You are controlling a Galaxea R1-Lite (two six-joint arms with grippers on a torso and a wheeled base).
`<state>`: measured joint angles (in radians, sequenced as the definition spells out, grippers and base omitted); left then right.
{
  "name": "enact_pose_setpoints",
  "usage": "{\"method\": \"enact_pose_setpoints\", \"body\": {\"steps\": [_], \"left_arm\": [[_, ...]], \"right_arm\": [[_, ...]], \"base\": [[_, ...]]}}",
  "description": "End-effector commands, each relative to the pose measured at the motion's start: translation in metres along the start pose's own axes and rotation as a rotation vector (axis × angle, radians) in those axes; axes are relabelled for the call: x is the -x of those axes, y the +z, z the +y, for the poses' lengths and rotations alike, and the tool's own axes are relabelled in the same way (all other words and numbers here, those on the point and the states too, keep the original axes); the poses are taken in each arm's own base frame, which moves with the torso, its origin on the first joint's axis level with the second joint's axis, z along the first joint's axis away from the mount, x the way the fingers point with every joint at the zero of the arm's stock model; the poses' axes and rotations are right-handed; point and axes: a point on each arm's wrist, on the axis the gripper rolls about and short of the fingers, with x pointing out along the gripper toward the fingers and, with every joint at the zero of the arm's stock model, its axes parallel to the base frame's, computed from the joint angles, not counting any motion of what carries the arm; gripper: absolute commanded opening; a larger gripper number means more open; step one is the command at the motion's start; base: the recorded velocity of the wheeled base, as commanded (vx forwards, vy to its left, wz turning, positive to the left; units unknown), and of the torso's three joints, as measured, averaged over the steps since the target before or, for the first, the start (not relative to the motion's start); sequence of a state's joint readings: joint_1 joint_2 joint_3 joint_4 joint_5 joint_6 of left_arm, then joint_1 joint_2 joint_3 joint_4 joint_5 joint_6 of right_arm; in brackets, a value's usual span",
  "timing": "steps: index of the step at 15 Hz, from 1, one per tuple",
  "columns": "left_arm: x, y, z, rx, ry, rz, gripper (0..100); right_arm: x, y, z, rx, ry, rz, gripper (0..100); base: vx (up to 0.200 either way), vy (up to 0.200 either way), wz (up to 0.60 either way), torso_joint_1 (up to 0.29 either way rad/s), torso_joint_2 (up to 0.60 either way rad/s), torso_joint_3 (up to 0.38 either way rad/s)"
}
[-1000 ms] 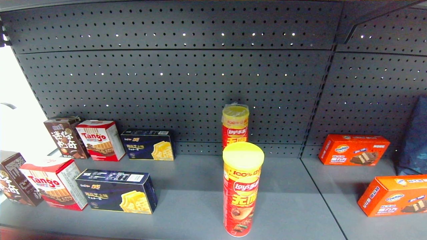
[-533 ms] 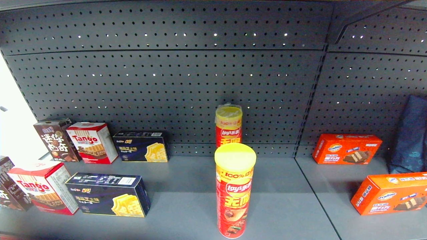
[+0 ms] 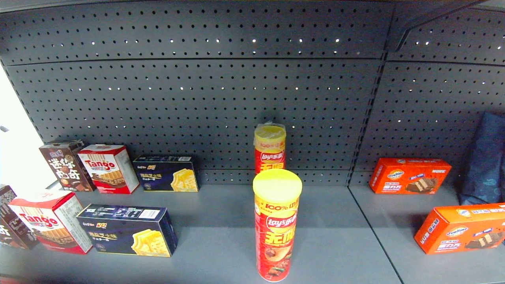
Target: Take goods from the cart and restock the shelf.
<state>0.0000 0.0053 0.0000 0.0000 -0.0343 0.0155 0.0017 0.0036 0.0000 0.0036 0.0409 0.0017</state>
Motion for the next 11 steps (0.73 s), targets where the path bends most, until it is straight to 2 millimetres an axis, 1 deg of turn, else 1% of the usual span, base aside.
{"method": "enact_pose_setpoints", "body": {"steps": [1,11], "left_arm": [[-0.0001,0.0,0.0,0.0,0.0,0.001,100],[-0.0001,0.0,0.0,0.0,0.002,0.001,100]], "right_arm": [[0.0,0.0,0.0,0.0,0.0,-0.001,100],[0.0,0.0,0.0,0.0,0.0,-0.001,100]], "base": [[0.0,0.0,0.0,0.0,0.0,0.0],[0.0,0.0,0.0,0.0,0.0,0.0]]}}
